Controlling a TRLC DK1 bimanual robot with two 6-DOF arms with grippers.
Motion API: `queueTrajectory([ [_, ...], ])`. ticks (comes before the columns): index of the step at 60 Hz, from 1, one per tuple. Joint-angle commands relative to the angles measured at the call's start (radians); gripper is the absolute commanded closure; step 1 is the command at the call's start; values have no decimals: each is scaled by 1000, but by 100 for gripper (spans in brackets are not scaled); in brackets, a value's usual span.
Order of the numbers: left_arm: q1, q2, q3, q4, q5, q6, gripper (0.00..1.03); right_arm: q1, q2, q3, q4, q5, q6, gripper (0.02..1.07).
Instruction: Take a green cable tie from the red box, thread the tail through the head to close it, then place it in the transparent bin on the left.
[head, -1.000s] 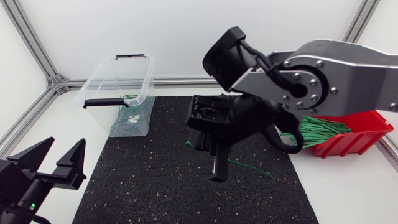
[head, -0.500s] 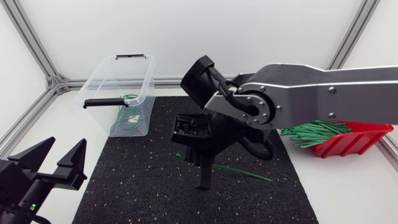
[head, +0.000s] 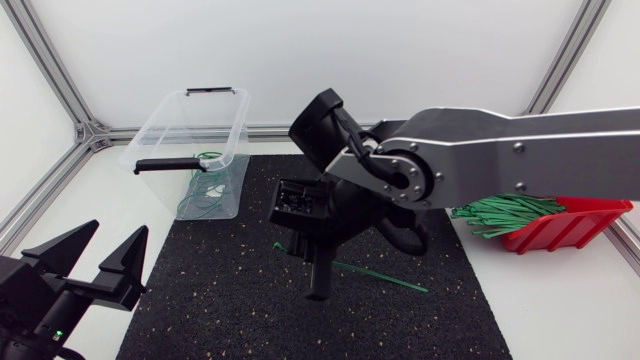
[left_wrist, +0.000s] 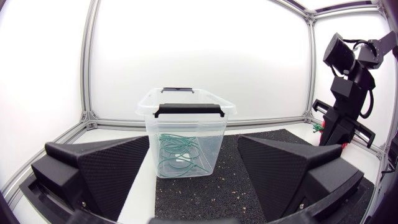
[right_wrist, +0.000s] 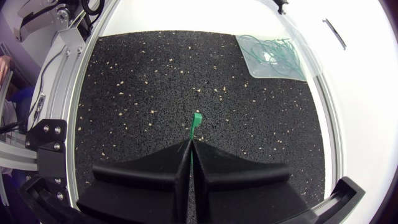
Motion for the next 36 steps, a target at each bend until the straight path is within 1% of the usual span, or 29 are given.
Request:
queueTrajectory([
  [1, -7, -4, -38, -27, -2, -14, 4, 2, 66, -19, 12, -6, -2, 101],
  [16, -8, -2, -38, -33, -11, -14, 4, 28, 231, 30, 32, -6, -33, 101],
  [21, -8, -2, -36, -36, -16, -13, 4, 27, 263, 44, 36, -23, -44, 100],
  [26, -8, -2, -36, -36, -16, -13, 4, 30, 279, 49, 40, -25, -53, 93],
  [28, -8, -1, -36, -36, -16, -14, 4, 30, 280, 50, 41, -25, -53, 87],
  [29, -8, -1, -36, -36, -16, -14, 4, 30, 280, 52, 41, -25, -54, 80],
  [30, -7, -1, -36, -36, -16, -14, 4, 28, 280, 52, 40, -25, -56, 77],
  [33, -8, -1, -36, -36, -16, -14, 4, 28, 280, 52, 35, -25, -67, 74],
  [36, -7, 1, -36, -36, -17, -13, 4, 27, 279, 50, 33, -25, -70, 74],
])
